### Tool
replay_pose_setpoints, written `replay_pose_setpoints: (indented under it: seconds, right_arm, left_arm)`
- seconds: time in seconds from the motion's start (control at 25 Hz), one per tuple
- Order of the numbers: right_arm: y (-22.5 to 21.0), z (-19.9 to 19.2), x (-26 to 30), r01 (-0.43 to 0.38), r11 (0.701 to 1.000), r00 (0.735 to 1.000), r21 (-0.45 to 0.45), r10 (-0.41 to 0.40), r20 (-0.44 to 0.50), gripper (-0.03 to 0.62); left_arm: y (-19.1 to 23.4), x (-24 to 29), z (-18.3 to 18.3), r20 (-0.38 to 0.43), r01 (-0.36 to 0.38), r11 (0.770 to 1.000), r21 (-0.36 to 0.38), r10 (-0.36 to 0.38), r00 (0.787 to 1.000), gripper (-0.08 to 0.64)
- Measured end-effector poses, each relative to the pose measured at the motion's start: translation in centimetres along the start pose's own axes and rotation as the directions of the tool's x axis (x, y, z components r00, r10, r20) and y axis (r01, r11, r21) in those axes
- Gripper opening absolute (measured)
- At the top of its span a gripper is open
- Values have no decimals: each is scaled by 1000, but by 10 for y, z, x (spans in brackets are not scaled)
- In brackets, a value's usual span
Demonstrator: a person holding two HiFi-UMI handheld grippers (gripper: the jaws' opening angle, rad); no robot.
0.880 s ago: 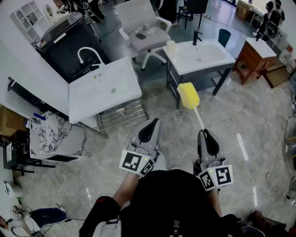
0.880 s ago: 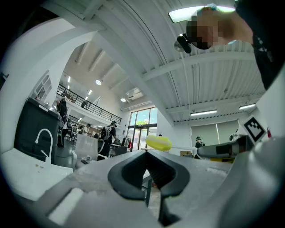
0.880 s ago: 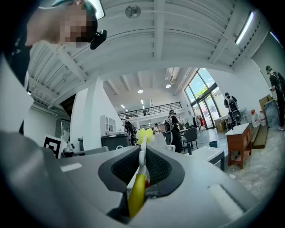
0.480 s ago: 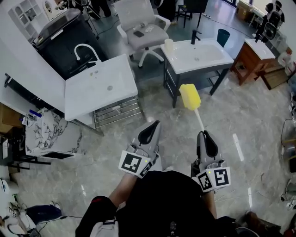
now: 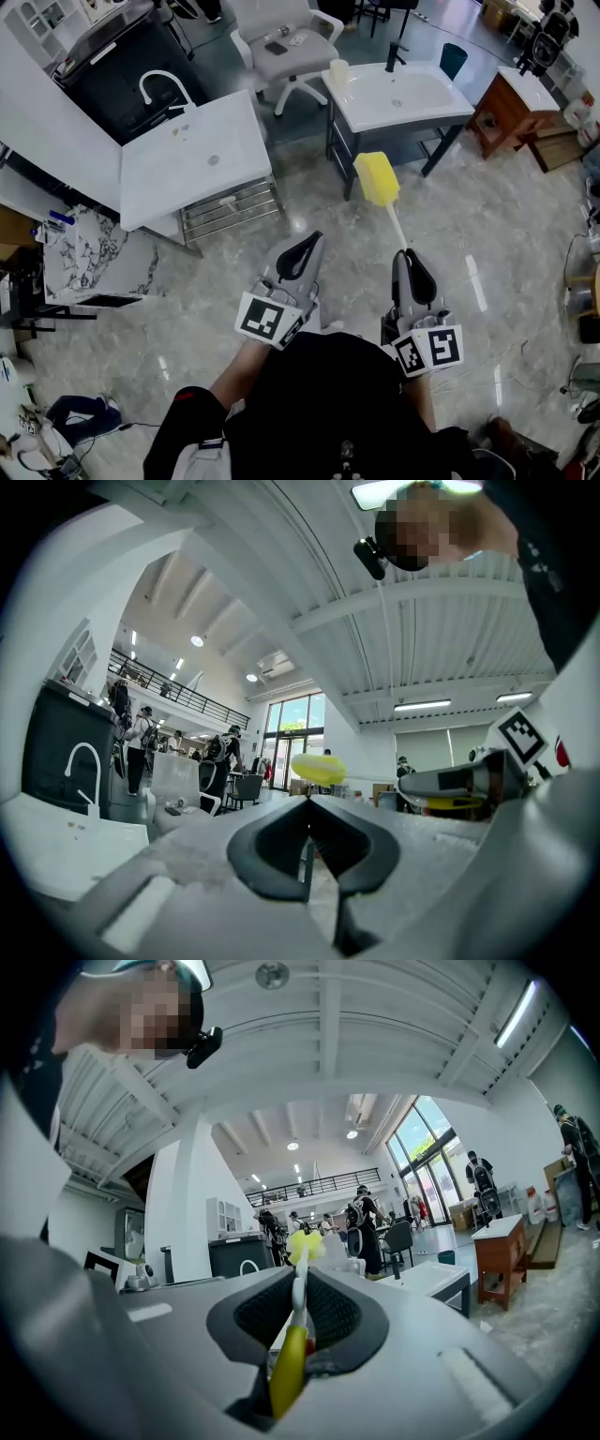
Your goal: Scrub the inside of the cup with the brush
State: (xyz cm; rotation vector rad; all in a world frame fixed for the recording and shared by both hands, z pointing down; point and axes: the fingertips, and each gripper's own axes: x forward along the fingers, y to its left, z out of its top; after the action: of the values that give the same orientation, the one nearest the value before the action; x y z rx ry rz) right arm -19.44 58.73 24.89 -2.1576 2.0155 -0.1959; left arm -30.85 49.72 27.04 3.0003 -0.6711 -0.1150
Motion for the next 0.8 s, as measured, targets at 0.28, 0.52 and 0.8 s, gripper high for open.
replay_pose_setpoints:
  seconds: [0.28,0.52,0.8]
  right_arm:
    - [-11,0,35,-9,1000,1000,-19,9,0,41]
    - [-23,-4,76,1,1000,1000,-21,-2,-22,41]
    - [-36,-1,140,13,999,999,-34,-15,-50,42]
  left_arm:
    - [35,26,11,7,-47,996,80,46,999,2]
    - [61,53,6,-3,-48,997,57,48,999,2]
    - [112,102,11,8,-57,998,12,57,998,2]
